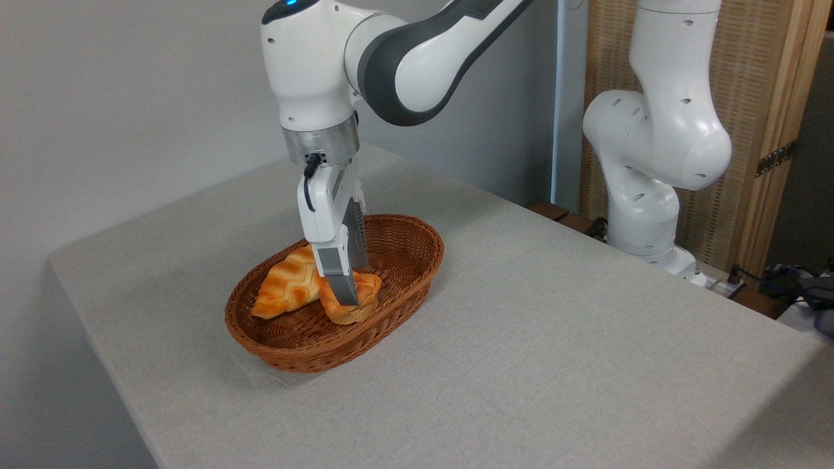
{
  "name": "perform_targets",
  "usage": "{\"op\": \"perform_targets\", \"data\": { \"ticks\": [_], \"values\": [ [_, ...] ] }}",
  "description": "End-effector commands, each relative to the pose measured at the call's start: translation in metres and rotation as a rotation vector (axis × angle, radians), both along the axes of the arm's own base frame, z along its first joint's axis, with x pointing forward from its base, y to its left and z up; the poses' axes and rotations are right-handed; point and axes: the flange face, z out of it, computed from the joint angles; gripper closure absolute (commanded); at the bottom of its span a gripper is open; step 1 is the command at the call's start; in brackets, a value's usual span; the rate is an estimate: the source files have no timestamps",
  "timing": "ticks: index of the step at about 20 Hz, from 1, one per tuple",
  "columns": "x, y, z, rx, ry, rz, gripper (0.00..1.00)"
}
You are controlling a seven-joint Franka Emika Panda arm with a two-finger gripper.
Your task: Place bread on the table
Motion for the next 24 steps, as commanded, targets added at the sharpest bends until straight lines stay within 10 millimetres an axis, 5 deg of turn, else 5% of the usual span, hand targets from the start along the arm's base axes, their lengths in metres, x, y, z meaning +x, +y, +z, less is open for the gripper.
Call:
{"op": "perform_targets", "data": {
  "ticks": [1,24],
  "values": [
    [-0.007,-0.007,0.0,-0.001,-0.022,-0.072,0.0],
    [0.001,-0.006,-0.03,0.015,0.018,-0.137,0.06]
  ]
}}
